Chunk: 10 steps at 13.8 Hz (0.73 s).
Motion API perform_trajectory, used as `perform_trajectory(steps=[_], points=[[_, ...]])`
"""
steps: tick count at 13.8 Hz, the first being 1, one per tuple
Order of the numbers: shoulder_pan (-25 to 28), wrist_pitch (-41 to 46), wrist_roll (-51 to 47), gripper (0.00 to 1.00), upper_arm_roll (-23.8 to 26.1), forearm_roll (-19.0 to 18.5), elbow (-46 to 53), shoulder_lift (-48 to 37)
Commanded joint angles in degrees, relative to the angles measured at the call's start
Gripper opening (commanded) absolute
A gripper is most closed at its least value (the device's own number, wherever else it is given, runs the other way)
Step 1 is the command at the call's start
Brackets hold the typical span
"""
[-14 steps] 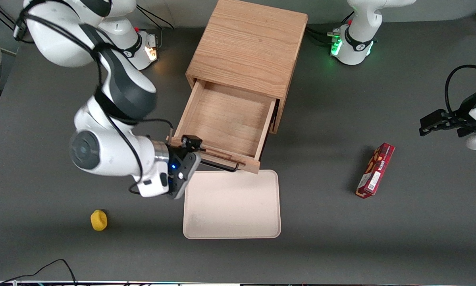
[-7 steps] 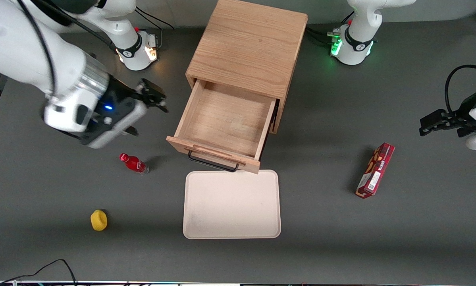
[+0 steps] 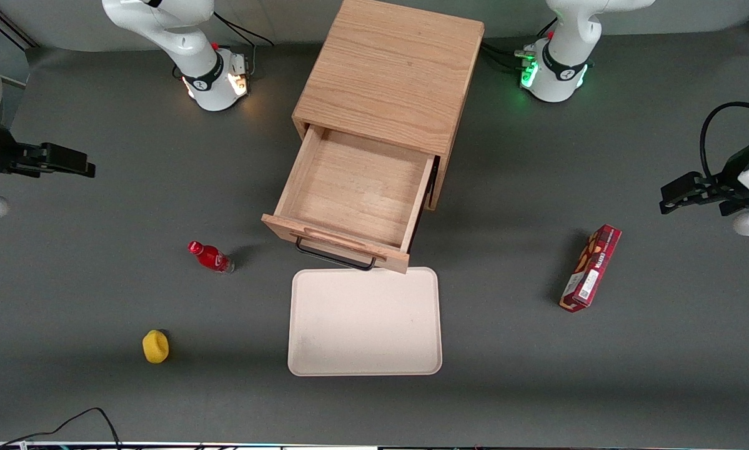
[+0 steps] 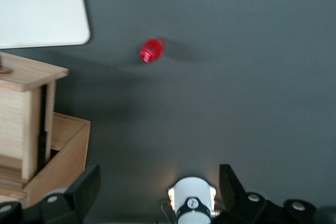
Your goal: Open upper drawer
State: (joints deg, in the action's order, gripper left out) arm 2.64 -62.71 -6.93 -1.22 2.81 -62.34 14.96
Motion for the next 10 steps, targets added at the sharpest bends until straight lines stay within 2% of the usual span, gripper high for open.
perform_trajectory(steps=[1,2,4,7,10], points=[[1.7,-10.1,-2.7,1.0,-1.3,0.3,-25.5,-18.0],[1.8,-15.9,-4.6,1.0,-1.3,0.4,-35.6,-24.6],[2.3,-21.0,-7.1,1.0,-0.5,0.3,-42.1,-28.8],[2.5,-20.4,-7.2,1.0,0.0,-0.3,-38.5,-25.0],[2.5,-16.1,-7.2,1.0,0.4,-0.4,-30.9,-19.2]])
